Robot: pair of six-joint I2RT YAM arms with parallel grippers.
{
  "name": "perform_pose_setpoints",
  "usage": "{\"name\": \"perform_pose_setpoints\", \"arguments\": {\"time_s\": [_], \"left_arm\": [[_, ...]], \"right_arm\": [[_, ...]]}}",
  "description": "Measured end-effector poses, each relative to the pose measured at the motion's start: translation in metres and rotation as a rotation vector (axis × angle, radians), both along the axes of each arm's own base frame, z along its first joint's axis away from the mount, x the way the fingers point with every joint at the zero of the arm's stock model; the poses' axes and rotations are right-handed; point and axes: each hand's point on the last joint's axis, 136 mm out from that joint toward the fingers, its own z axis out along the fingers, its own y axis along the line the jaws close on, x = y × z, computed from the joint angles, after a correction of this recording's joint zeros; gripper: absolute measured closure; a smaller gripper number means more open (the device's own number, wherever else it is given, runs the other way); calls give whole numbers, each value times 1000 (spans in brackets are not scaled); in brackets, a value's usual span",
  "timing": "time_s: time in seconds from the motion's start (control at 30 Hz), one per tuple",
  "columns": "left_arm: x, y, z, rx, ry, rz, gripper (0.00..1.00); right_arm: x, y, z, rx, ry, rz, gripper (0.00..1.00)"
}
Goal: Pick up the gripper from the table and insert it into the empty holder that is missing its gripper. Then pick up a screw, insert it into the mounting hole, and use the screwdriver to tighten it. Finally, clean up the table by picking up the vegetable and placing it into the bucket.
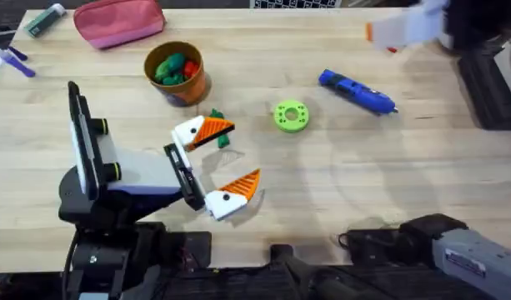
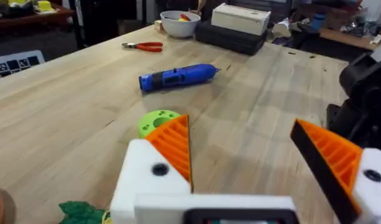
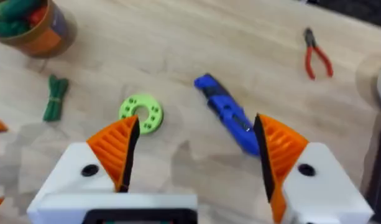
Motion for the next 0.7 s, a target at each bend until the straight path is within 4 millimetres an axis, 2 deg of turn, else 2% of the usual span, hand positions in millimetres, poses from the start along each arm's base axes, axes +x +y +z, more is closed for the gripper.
{"name": "perform_pose_setpoints", "arguments": {"time_s": [0.17,0.3,0.4,0.5,0.6,0.7], "left_arm": [[1,1,0,1,-4,7,15],[7,3,9,-1,-57,41,15],[21,12,19,-41,-49,137,15],[34,24,13,-57,30,239,15],[37,33,12,-40,110,312,16],[36,45,23,-8,207,397,16]], "right_arm": [[-53,-11,3,44,21,-43,10],[-88,-19,-11,85,2,-75,9],[-108,-23,-34,116,8,-103,9],[-122,-26,-65,138,44,-133,9],[-130,-28,-91,146,88,-154,9],[-133,-29,-106,155,110,-171,8]]}}
